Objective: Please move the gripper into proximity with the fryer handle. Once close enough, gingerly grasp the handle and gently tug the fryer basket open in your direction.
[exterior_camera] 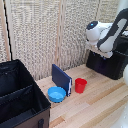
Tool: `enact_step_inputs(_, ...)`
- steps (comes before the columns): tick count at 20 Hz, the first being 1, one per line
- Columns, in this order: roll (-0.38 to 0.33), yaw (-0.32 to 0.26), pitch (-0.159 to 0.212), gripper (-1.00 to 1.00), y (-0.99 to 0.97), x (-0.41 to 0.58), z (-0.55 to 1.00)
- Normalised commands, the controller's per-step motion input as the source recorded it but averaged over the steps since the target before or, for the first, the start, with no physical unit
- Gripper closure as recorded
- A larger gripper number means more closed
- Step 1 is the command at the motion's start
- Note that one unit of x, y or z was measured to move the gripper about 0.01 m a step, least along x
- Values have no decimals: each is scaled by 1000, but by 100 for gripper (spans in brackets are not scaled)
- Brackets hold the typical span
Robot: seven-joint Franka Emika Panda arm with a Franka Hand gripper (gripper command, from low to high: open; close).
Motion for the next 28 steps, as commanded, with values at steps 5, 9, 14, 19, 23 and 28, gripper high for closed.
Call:
enact_step_inputs(5,-25,29,68,100,-123,67,-98)
enact_step_inputs(9,0,0,4,100,1,77,0)
enact_step_inputs(14,5,85,18,100,-21,223,0)
enact_step_inputs(19,1,59,48,100,-47,91,0)
enact_step_inputs(23,17,30,18,100,-64,36,14)
enact_step_inputs(28,156,1,30,100,307,-79,390)
